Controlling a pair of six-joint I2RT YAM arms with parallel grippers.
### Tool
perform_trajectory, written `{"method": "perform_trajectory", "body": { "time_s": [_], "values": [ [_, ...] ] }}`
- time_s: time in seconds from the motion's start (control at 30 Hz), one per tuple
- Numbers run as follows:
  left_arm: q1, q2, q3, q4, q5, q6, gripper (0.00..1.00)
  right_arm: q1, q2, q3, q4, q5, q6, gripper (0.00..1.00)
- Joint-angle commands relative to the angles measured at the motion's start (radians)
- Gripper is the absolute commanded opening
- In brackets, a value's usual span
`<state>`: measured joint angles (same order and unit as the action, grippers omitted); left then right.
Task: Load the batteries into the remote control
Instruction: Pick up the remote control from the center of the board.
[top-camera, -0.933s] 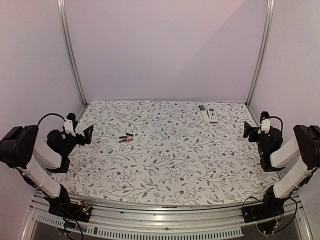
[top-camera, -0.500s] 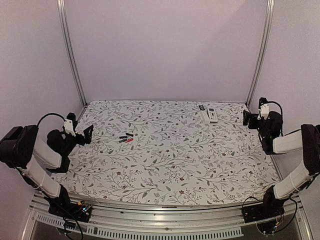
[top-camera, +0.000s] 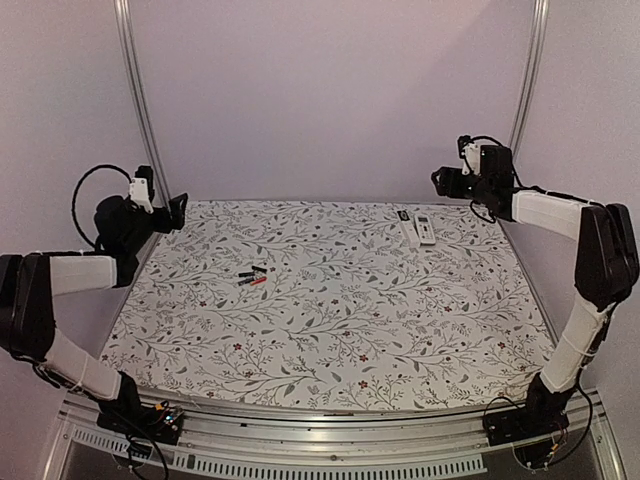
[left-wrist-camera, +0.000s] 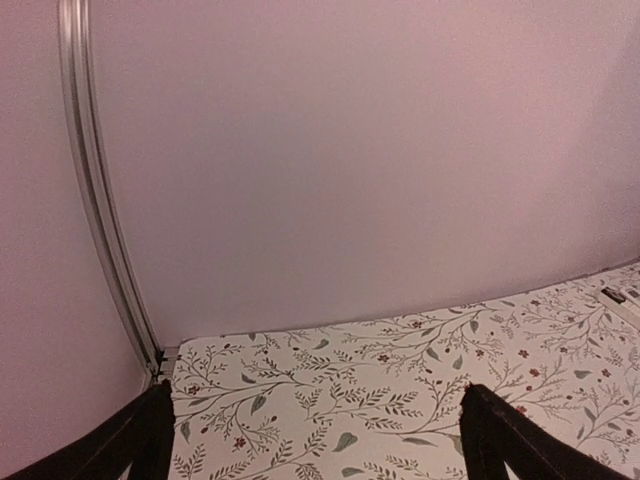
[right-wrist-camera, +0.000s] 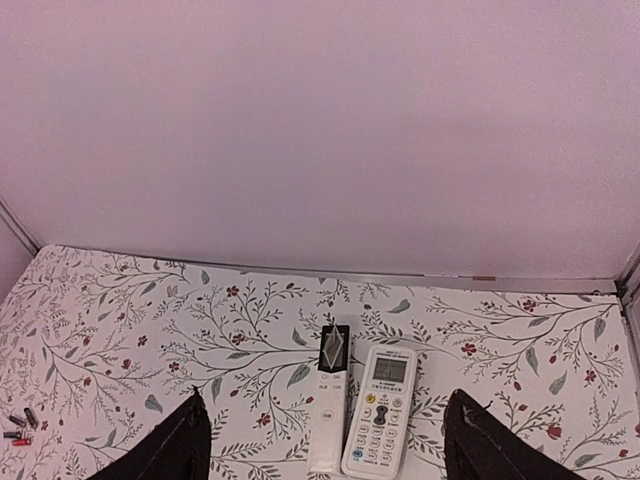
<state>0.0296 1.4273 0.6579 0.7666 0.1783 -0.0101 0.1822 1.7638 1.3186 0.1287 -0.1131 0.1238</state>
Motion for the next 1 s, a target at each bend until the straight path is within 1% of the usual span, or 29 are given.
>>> {"method": "perform_trajectory", "body": {
  "time_s": [0.0,0.1,0.13,0.27,0.4,0.53,0.7,0.77,0.83,0.9,0.97],
  "values": [
    [-0.061,-0.083,0.05,-0.233,0.015,-0.039,1.0,0.076,0.193,0.218,-0.346,0.157,-0.004,0.77],
    [-0.076,-0.112,0.09,-0.297,0.036,-0.059,1.0,0.105,0.351,0.385,-0.43,0.187,-0.01,0.72],
    [-0.078,-0.122,0.094,-0.301,0.041,-0.066,1.0,0.112,0.417,0.443,-0.459,0.2,-0.011,0.71],
    [-0.087,-0.146,0.092,-0.293,0.05,-0.078,1.0,0.125,0.596,0.649,-0.568,0.23,-0.01,0.68],
    [-0.096,-0.142,0.093,-0.285,0.072,-0.087,0.99,0.144,0.679,0.683,-0.544,0.209,-0.037,0.66],
    [-0.097,-0.138,0.099,-0.286,0.104,-0.098,0.99,0.152,0.751,0.726,-0.575,0.228,-0.04,0.63],
    [-0.099,-0.142,0.097,-0.276,0.118,-0.105,0.99,0.17,0.785,0.727,-0.596,0.261,-0.038,0.54],
    [-0.099,-0.144,0.097,-0.274,0.122,-0.109,0.99,0.182,0.787,0.725,-0.604,0.283,-0.047,0.47],
    [-0.099,-0.145,0.096,-0.273,0.126,-0.112,0.99,0.189,0.784,0.725,-0.614,0.283,-0.051,0.36],
    [-0.099,-0.145,0.094,-0.269,0.133,-0.117,0.99,0.189,0.769,0.721,-0.629,0.252,-0.041,0.23],
    [-0.1,-0.144,0.092,-0.264,0.141,-0.122,0.98,0.189,0.728,0.704,-0.625,0.192,-0.038,0.15]
  ]
}}
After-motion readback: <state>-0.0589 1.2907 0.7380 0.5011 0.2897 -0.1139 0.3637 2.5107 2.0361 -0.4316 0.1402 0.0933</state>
